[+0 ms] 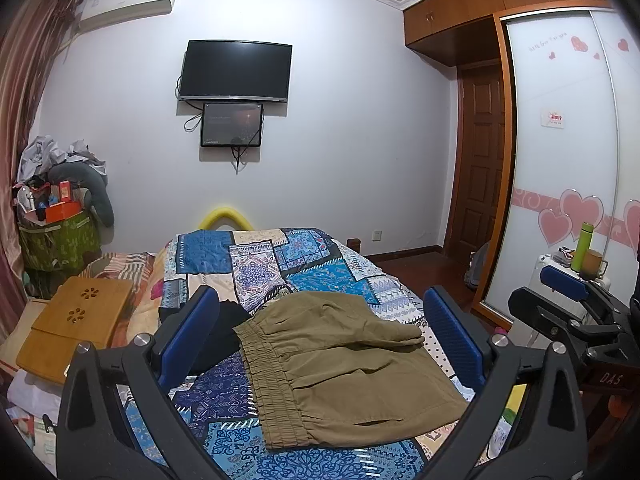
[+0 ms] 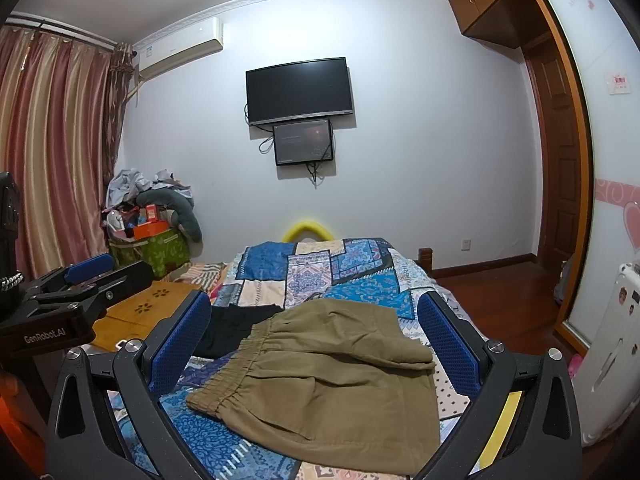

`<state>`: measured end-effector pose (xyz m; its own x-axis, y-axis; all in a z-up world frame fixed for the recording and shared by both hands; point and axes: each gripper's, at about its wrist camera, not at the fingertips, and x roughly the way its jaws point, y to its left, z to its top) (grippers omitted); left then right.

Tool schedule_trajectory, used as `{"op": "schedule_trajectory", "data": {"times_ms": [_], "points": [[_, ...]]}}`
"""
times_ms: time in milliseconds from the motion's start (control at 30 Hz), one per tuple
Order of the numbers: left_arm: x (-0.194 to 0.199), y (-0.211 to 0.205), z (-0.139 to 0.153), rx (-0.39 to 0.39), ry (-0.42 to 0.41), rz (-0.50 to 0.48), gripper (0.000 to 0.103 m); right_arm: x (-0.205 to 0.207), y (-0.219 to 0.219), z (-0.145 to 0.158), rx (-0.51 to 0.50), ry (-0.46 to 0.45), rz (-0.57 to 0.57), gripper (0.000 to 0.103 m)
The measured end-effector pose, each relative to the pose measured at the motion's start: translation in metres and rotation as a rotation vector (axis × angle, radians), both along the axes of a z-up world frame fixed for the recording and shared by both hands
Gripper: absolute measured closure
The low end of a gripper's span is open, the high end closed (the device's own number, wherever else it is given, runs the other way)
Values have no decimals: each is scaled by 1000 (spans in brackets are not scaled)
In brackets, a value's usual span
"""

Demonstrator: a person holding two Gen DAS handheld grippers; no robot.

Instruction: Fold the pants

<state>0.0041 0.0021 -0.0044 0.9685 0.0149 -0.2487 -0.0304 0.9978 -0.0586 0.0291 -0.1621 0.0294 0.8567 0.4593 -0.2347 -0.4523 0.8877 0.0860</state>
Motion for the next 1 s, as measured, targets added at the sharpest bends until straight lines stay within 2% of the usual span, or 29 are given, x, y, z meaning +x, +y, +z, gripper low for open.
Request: {"op": "schedule_trajectory", "data": {"times_ms": [233,467,667,867,1000], "points": [[12,3,-4,-7,28,3,0,9,0,-4,-9,13,-5,0],[55,16,-19,-22,126,7,0,36,-1,-19,-32,58,-24,0],[110,41,-42,-48,235,18,0,83,-11,-50,-95,157,-64,0],[160,62,-78,35,340,69,0,129,-32,-85,-147,282,-116,0],[189,79,-103,42,416,87,0,162,-47,-112,-181,379,-130,0]]}}
